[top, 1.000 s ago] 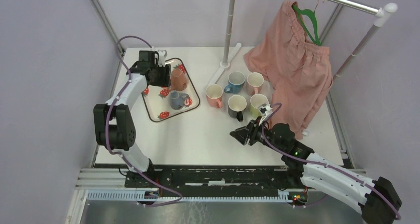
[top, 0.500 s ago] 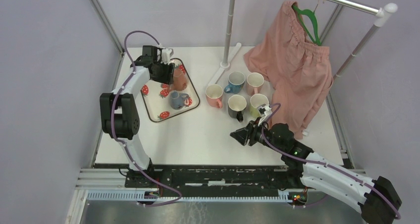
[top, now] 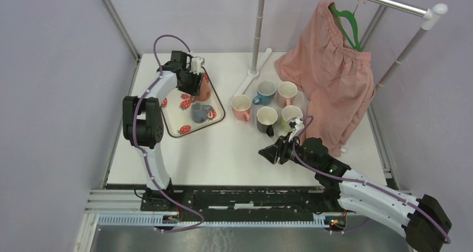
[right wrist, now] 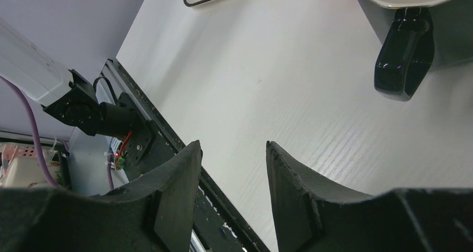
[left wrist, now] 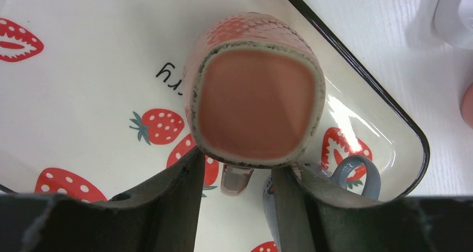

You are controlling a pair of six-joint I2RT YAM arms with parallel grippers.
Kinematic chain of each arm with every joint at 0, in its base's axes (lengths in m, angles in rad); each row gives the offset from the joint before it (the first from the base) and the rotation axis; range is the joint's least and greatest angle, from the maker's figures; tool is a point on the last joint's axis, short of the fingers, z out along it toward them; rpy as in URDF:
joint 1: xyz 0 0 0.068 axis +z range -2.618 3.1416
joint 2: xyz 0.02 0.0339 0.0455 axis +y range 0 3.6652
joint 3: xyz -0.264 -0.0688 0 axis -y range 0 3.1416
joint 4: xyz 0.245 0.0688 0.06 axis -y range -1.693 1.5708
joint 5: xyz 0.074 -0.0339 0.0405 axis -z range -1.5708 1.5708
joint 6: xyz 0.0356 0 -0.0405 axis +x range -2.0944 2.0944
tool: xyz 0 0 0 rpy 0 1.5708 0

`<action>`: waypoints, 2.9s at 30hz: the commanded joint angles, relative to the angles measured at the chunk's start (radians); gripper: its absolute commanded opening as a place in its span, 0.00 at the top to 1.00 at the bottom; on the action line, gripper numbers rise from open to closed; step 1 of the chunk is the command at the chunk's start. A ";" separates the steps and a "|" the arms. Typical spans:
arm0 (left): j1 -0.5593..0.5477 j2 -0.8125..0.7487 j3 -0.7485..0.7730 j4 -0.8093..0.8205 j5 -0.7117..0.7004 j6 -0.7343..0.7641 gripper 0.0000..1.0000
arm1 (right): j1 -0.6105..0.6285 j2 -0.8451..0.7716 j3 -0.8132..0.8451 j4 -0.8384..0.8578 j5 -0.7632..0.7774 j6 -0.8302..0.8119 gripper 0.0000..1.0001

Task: Turn the mug right side up
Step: Turn over the cup on the tray.

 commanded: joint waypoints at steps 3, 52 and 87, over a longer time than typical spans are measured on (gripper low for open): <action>-0.013 0.025 0.054 -0.012 -0.034 0.061 0.55 | 0.005 0.006 0.047 0.018 -0.005 -0.018 0.47; -0.070 -0.613 -0.266 0.334 0.130 -0.226 0.98 | 0.005 -0.022 0.031 0.014 0.003 -0.001 0.47; -0.556 -0.854 -0.959 1.523 0.174 -1.178 0.98 | 0.004 -0.040 -0.152 0.716 0.171 0.195 0.37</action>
